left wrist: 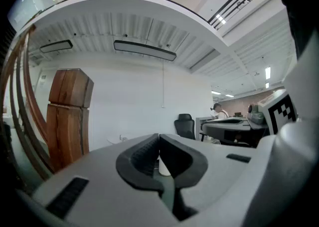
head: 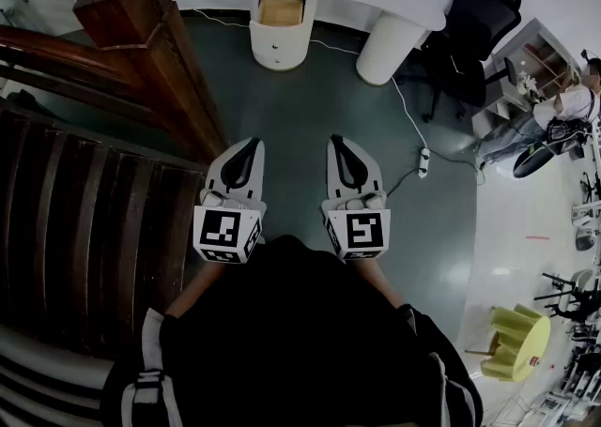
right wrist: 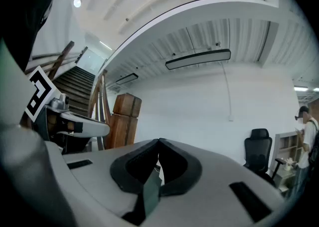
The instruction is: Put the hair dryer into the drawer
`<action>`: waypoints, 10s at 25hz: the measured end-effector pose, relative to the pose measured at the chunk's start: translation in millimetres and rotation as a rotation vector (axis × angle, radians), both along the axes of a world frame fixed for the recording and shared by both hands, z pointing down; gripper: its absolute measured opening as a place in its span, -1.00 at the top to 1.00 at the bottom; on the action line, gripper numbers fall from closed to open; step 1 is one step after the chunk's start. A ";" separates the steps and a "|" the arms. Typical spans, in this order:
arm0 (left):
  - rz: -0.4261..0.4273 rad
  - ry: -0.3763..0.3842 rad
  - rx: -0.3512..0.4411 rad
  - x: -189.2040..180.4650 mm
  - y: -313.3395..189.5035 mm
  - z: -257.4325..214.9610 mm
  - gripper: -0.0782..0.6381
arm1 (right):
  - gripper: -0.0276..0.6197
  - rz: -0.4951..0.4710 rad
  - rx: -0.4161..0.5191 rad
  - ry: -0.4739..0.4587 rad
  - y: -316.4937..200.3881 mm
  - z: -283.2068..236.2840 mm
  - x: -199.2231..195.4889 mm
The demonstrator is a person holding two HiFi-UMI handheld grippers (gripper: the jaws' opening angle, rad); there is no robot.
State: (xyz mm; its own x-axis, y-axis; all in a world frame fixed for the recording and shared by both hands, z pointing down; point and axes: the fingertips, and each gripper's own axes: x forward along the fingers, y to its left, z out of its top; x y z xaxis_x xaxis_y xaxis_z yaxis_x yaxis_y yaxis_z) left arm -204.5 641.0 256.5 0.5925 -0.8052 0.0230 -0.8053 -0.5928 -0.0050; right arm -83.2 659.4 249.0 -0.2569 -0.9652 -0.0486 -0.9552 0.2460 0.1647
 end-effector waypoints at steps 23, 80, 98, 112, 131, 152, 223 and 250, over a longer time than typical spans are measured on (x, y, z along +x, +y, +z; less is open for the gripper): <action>0.019 -0.050 -0.054 42.9 -97.6 28.2 0.74 | 0.84 -0.033 -0.028 -0.029 -92.3 28.8 37.2; 0.091 -0.072 -0.194 116.9 -586.2 63.6 0.37 | 0.83 -0.046 -0.096 -0.027 -589.8 40.8 99.2; -0.098 -0.105 -0.276 181.0 -766.3 79.4 0.37 | 0.83 -0.267 -0.237 0.042 -783.6 65.0 161.5; -0.130 -0.164 -0.342 192.5 -822.3 108.4 0.36 | 0.83 -0.344 -0.324 0.040 -823.4 98.7 163.4; -0.042 -0.307 -0.503 180.0 -880.9 209.4 0.19 | 0.83 -0.278 -0.421 0.047 -850.9 147.6 154.8; -0.032 -0.417 -0.755 178.6 -928.7 329.3 -0.18 | 0.83 -0.258 -0.528 0.013 -876.6 196.0 143.0; 0.022 -0.468 -0.795 124.4 -705.7 316.2 0.05 | 0.83 -0.354 -0.529 0.041 -784.8 205.8 100.1; 0.190 -0.693 -1.058 121.4 -734.9 414.5 0.05 | 0.83 -0.394 -0.640 0.107 -790.5 300.8 91.7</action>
